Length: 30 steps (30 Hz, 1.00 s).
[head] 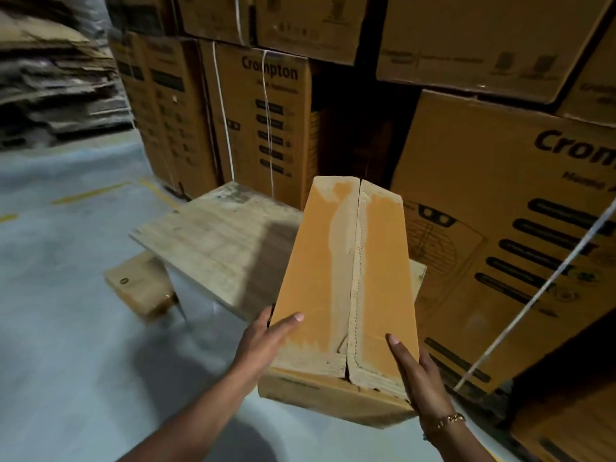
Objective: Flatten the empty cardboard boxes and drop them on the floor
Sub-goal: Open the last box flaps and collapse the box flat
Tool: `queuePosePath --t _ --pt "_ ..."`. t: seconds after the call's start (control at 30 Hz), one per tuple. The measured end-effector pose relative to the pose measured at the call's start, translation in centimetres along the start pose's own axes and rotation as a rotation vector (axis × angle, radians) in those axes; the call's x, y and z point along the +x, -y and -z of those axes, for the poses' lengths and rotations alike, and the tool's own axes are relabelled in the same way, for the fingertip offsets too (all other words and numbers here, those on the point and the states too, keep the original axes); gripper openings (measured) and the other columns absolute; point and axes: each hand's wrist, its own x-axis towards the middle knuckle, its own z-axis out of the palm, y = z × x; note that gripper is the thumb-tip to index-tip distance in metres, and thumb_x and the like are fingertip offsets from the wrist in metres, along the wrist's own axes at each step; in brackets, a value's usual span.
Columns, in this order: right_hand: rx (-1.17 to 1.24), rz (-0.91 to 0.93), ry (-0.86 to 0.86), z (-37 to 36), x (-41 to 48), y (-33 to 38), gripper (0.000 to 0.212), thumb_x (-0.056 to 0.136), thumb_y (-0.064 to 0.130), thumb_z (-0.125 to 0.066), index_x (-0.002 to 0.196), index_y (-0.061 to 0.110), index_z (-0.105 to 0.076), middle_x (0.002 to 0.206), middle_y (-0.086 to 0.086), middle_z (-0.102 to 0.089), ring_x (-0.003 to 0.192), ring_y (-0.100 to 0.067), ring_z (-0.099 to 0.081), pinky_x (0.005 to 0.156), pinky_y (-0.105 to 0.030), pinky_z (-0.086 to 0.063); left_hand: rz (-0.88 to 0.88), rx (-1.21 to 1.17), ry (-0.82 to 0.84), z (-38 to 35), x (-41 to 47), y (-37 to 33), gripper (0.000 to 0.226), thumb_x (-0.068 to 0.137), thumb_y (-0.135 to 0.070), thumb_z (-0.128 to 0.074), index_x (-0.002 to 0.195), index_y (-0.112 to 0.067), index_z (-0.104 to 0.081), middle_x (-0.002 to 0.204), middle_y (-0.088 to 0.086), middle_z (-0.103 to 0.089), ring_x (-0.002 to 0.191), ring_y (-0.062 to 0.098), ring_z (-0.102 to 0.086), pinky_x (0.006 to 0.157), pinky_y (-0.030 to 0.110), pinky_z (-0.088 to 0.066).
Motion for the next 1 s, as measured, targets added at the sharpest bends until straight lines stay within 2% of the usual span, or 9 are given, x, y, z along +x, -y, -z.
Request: queuePosePath --t 0.13,0.23,0.3,0.4,0.5,0.7,0.83,0.93,1.0 --pt "-0.093 0.043 -0.017 -4.2 4.2 1.2 0.141 0.044 0.088 -0.071 0.157 0.027 -0.014 0.156 0.003 -0.038 0.143 -0.025 -0.034 0.118 -0.051 -0.024 -0.01 0.001 -0.07 2.7 4.6 -0.2 0.087 0.08 -0.058 -0.071 0.152 -0.024 -0.035 0.152 -0.001 -0.043 0.136 0.022 -0.043 0.097 0.033 -0.038" --pt "-0.127 0.056 0.01 -7.5 7.6 2.8 0.123 0.06 0.081 -0.07 0.156 0.024 -0.019 0.156 0.002 -0.036 0.143 -0.027 -0.033 0.117 -0.049 -0.026 -0.012 0.0 -0.088 4.3 8.7 -0.7 0.088 0.08 -0.059 -0.07 0.152 -0.023 -0.035 0.153 0.001 -0.042 0.138 0.023 -0.042 0.1 0.034 -0.038" --pt "-0.155 0.068 0.034 -9.5 10.1 3.8 0.111 0.066 0.078 -0.069 0.154 0.026 -0.028 0.152 0.004 -0.043 0.14 -0.025 -0.039 0.116 -0.048 -0.029 -0.005 0.019 -0.118 5.4 11.6 -0.8 0.088 0.08 -0.06 -0.07 0.151 -0.022 -0.036 0.153 0.001 -0.041 0.139 0.023 -0.041 0.104 0.036 -0.037" --pt "-0.22 0.089 0.074 -12.3 13.9 5.0 0.102 0.058 0.086 -0.066 0.144 0.034 -0.045 0.136 0.013 -0.059 0.124 -0.016 -0.054 0.11 -0.046 -0.038 -0.002 0.009 -0.133 7.2 15.1 -1.4 0.1 0.066 -0.077 -0.07 0.149 -0.029 -0.042 0.152 -0.007 -0.043 0.138 0.018 -0.042 0.11 0.04 -0.037" --pt "-0.257 0.111 0.092 -14.9 17.1 6.3 0.088 0.065 0.083 -0.064 0.139 0.037 -0.049 0.127 0.016 -0.063 0.112 -0.007 -0.059 0.102 -0.039 -0.043 0.027 0.028 -0.129 9.0 18.8 -1.4 0.104 0.058 -0.085 -0.069 0.146 -0.035 -0.044 0.149 -0.013 -0.046 0.135 0.014 -0.045 0.111 0.045 -0.039" --pt "-0.304 0.066 0.056 -19.5 22.1 7.0 0.096 0.06 0.087 -0.06 0.141 0.039 -0.047 0.127 0.013 -0.064 0.112 -0.014 -0.061 0.1 -0.042 -0.047 0.083 0.017 -0.073 11.9 26.2 -1.7 0.095 0.058 -0.081 -0.074 0.138 -0.033 -0.055 0.138 -0.013 -0.057 0.126 0.012 -0.054 0.107 0.043 -0.044" --pt "-0.313 0.003 -0.016 -22.4 24.1 6.2 0.1 0.058 0.09 -0.057 0.143 0.04 -0.043 0.128 0.014 -0.061 0.114 -0.017 -0.059 0.103 -0.042 -0.046 0.123 0.058 -0.003 13.7 30.9 -1.9 0.082 0.072 -0.068 -0.072 0.141 -0.028 -0.052 0.137 -0.011 -0.053 0.12 0.014 -0.052 0.093 0.034 -0.044" --pt "-0.414 -0.059 -0.032 -24.1 24.4 5.5 0.105 0.056 0.092 -0.052 0.147 0.04 -0.038 0.13 0.015 -0.059 0.111 -0.015 -0.058 0.094 -0.034 -0.047 0.19 0.269 0.032 15.2 34.1 -0.3 0.111 0.058 -0.093 -0.055 0.147 -0.028 -0.044 0.15 -0.002 -0.046 0.132 0.022 -0.048 0.104 0.04 -0.042" --pt "-0.524 -0.089 -0.073 -25.1 24.5 5.3 0.112 0.057 0.094 -0.046 0.152 0.037 -0.028 0.142 0.011 -0.052 0.118 -0.017 -0.054 0.097 -0.034 -0.045 0.195 0.437 0.057 15.9 35.8 1.6 0.121 0.056 -0.098 -0.041 0.151 -0.022 -0.037 0.155 0.003 -0.04 0.138 0.025 -0.042 0.109 0.04 -0.038"
